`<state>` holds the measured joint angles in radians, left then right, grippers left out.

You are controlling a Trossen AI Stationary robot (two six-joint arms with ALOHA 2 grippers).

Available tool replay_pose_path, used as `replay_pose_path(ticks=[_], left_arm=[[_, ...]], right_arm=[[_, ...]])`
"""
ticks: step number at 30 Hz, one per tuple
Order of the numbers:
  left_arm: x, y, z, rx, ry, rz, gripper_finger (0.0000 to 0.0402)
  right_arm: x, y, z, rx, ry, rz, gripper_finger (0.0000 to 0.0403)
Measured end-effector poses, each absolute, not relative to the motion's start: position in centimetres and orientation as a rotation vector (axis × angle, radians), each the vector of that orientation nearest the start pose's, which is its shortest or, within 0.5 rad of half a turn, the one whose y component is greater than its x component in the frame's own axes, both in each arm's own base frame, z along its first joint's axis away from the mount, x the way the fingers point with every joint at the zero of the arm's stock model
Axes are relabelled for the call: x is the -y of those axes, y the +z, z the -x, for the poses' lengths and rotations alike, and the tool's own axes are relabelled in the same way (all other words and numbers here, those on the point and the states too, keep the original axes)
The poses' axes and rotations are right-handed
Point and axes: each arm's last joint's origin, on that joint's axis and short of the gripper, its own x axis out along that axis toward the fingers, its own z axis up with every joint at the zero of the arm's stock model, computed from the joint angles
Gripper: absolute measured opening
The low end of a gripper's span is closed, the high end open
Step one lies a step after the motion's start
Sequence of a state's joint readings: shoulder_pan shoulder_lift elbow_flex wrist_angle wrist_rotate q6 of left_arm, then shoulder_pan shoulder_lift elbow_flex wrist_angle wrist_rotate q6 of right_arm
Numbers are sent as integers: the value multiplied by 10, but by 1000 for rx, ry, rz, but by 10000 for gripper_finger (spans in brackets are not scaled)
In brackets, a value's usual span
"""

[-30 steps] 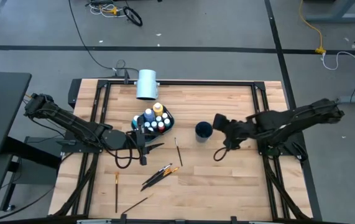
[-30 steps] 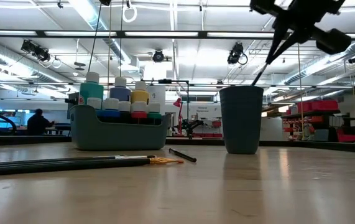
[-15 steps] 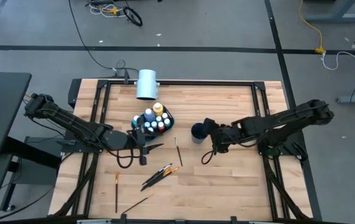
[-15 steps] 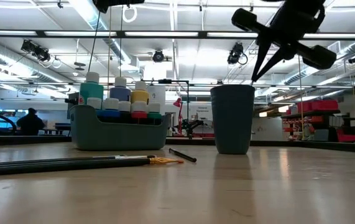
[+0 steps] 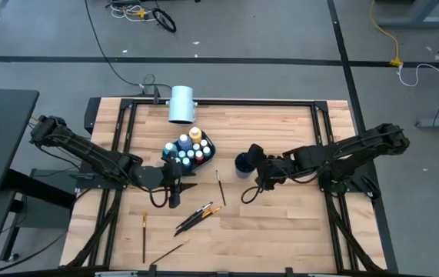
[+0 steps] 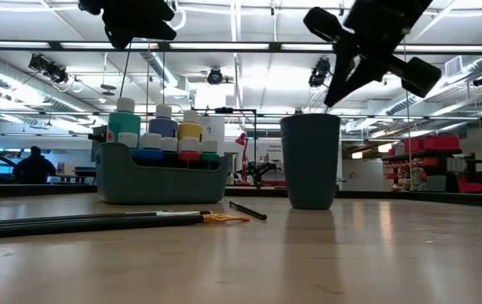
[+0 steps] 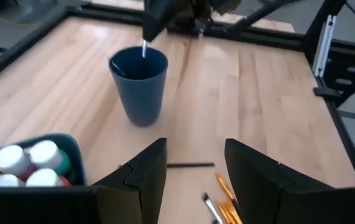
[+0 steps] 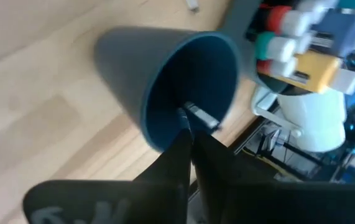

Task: Pick & Place Paint Supplies
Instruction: Put the silver pain brush on the bottom center into the cup, then put the gold paint brush into the blue cup

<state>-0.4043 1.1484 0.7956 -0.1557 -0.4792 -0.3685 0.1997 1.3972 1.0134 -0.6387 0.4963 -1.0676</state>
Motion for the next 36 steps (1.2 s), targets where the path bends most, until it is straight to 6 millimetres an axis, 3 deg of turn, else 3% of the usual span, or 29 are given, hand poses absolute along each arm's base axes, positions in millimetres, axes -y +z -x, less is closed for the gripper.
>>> replay_pose_path(ticks=[12,23,29,36], left_arm=[[89,269,-227,-450,135,153,171],[89,269,-227,-447,146,201,171],[91,269,-227,-446,153,244,171],[100,258,-231,-490,156,283,171]], right_arm=[[-42,251,-275,-985,143,1133,29],[-42,252,-277,-959,130,1095,113],[-47,261,-284,-842,68,1092,138],[-49,280,-284,-691,14,1010,135]])
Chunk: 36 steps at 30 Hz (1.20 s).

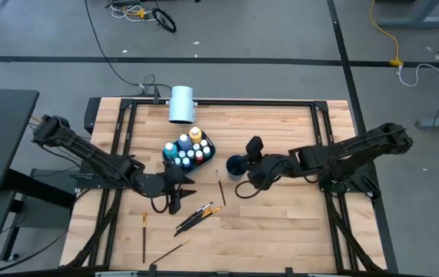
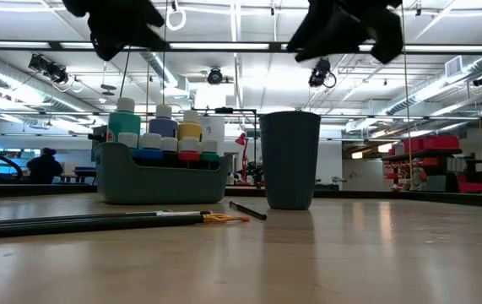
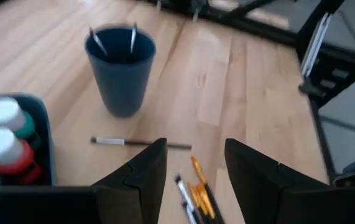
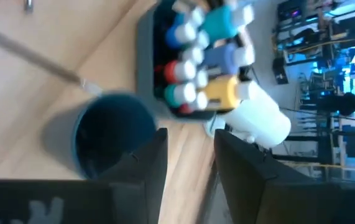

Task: Pick & Place Paint Supplies
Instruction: Put the gold paint brush into the blue cup

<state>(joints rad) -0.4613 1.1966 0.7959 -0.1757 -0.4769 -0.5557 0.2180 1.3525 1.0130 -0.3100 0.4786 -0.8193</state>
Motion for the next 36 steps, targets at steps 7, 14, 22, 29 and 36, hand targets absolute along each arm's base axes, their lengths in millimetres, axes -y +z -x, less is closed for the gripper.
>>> replay_pose_path(ticks=[7,14,22,29,36], left_arm=[[111,241,-238,-548,159,287,171],[119,234,-238,-572,160,326,171],[123,234,-236,-572,147,337,171],[123,236,-237,-551,148,309,171],[123,241,-240,-474,182,319,171]], right_arm=[[-56,291,-290,-505,96,755,131],[-64,292,-290,-438,292,468,130],[-67,263,-291,-366,357,371,130],[-67,258,-291,-219,334,387,130],[-67,253,-290,-247,337,375,130]])
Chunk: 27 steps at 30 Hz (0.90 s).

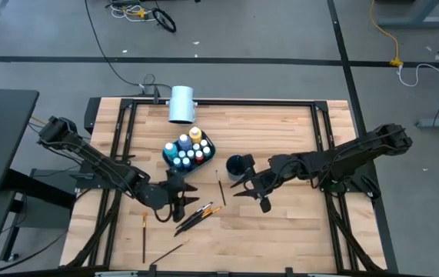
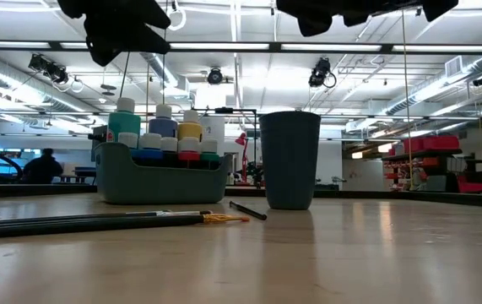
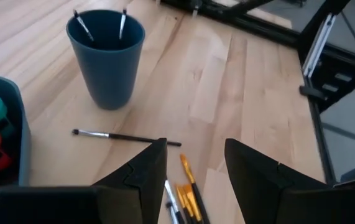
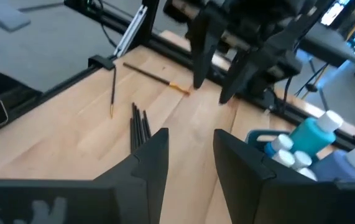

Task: Pick & Place Paint Supplies
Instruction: Put the gold paint brush into the blue cup

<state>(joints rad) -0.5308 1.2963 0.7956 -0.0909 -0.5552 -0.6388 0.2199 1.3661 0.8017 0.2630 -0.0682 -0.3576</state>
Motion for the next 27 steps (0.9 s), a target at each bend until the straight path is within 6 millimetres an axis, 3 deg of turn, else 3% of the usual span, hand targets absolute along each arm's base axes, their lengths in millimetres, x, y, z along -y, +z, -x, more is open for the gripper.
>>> replay_pose_path(ticks=[22,27], left_arm=[[122,242,-240,-454,209,332,171],[126,233,-245,-485,204,308,166]], right_arm=[[-67,250,-290,-270,339,367,130],[-67,250,-290,-271,340,367,130]])
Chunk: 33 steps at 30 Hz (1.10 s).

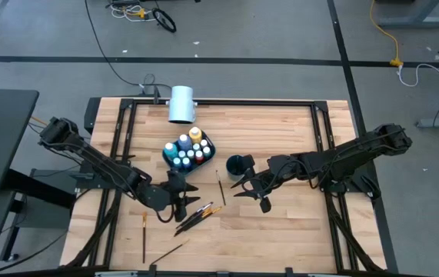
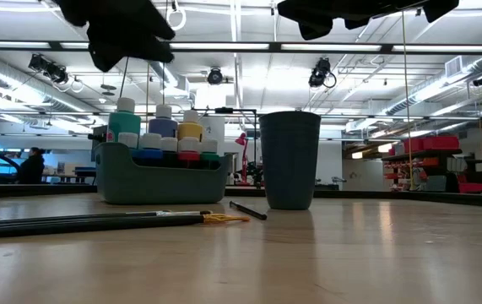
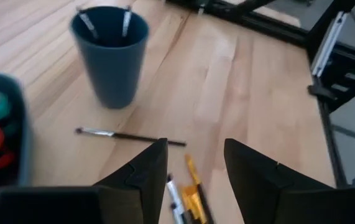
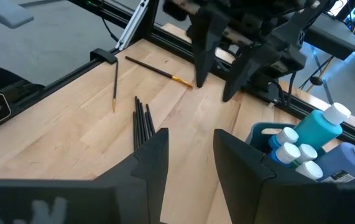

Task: Pick & Place Paint Supplies
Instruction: Put the gold paint brush into the blue cup

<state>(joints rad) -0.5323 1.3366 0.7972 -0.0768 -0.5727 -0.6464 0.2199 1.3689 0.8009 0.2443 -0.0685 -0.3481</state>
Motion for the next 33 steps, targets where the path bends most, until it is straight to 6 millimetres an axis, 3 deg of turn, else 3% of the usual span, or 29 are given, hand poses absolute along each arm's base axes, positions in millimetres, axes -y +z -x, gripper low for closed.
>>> replay_pose_path(ticks=[11,16,22,27,33], left_arm=[[136,187,-266,-601,212,244,124],[142,162,-276,-677,152,226,121],[144,149,-280,-715,132,232,126],[145,149,-275,-822,79,418,120],[140,146,-255,-1155,99,705,114]], right_arm=[[-67,251,-290,-274,335,341,130],[-67,250,-290,-278,336,341,130],[-67,250,-290,-281,336,338,130],[-67,250,-290,-290,333,316,130],[-67,250,-290,-290,333,317,130]])
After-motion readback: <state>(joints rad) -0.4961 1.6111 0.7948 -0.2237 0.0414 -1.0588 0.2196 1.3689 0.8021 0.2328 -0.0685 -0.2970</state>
